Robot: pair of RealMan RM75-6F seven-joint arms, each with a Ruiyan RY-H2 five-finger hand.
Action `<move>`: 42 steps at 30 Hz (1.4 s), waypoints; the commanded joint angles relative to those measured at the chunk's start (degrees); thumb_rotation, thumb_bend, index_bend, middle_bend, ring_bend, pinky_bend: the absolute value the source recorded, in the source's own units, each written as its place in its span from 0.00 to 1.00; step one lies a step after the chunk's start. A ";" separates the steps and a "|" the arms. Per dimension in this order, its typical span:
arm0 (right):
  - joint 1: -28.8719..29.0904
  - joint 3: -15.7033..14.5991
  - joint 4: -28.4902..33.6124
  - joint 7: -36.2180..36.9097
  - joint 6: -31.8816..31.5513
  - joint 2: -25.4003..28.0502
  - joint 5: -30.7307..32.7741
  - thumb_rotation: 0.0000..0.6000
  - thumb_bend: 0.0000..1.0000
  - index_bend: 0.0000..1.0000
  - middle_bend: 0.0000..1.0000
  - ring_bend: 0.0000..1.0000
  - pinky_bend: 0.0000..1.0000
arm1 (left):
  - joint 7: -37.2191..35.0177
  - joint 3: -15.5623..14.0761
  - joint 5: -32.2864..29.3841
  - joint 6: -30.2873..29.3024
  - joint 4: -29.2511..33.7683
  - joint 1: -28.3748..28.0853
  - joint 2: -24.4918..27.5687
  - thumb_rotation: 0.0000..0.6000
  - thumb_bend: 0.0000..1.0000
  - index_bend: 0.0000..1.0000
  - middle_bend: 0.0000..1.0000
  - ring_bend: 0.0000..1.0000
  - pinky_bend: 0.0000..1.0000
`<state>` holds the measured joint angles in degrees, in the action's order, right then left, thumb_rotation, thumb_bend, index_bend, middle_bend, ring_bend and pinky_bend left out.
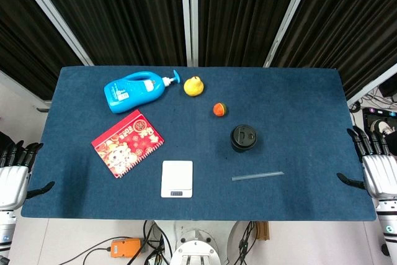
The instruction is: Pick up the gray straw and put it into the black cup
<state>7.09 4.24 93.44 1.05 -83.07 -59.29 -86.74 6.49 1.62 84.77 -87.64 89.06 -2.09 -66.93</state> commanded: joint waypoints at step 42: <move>16.83 -2.59 -5.60 -42.57 26.04 -27.76 -2.26 1.00 0.51 0.49 0.25 0.19 0.35 | -2.41 -0.07 0.64 -0.53 -3.05 0.63 -1.73 1.00 0.01 0.13 0.14 0.02 0.00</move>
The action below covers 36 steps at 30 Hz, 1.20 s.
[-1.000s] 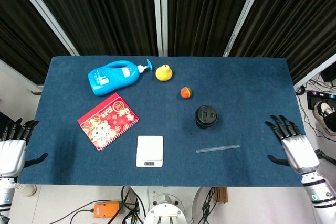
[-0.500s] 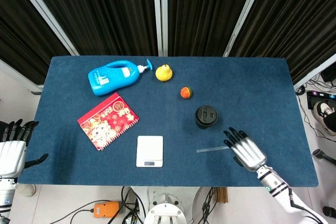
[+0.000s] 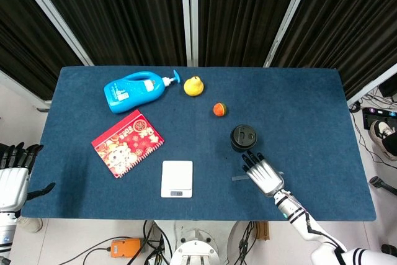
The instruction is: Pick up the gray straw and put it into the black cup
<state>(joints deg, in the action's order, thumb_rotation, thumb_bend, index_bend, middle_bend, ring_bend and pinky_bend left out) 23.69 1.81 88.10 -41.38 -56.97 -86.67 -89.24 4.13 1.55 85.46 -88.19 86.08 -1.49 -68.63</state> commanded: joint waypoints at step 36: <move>3.01 6.23 20.45 45.40 -14.12 16.17 -3.06 1.00 0.67 0.71 0.37 0.29 0.40 | 0.18 0.20 0.31 0.24 0.10 -0.13 0.28 1.00 0.01 0.13 0.14 0.02 0.00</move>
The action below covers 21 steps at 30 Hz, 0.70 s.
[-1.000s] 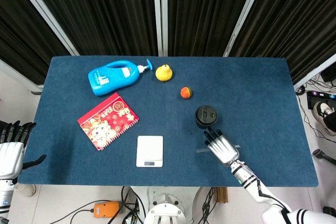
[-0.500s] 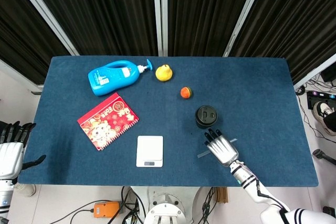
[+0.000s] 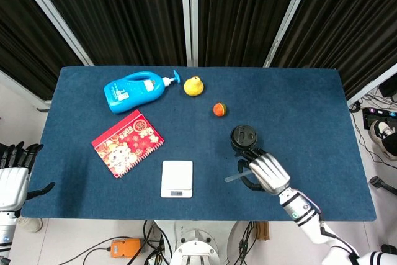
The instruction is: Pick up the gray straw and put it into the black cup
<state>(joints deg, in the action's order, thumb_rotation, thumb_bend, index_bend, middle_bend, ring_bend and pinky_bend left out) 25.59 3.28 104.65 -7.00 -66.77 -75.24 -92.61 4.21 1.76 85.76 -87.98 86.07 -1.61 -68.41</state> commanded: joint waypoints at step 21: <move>6.64 13.52 -11.87 36.35 0.90 -4.27 15.33 1.00 0.67 0.71 0.38 0.29 0.40 | 1.58 0.08 -1.00 0.90 1.67 -0.14 0.56 1.00 0.01 0.13 0.14 0.02 0.00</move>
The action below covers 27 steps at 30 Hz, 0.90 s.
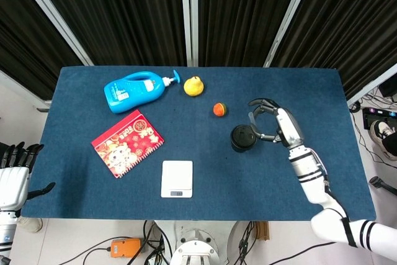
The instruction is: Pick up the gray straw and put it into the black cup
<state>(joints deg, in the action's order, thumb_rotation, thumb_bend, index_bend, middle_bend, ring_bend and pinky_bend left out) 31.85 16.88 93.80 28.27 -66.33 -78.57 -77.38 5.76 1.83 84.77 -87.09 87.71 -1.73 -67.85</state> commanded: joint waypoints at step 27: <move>1.49 -2.11 -7.19 3.09 1.80 -5.87 -0.83 1.00 0.67 0.71 0.38 0.29 0.39 | -0.15 -0.14 -0.07 -0.10 -0.34 0.20 -0.39 1.00 0.01 0.13 0.14 0.02 0.00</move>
<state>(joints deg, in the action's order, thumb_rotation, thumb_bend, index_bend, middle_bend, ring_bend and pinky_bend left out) 33.42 14.88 86.93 30.99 -64.48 -84.21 -78.18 5.61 1.69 84.70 -87.20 87.38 -1.54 -68.24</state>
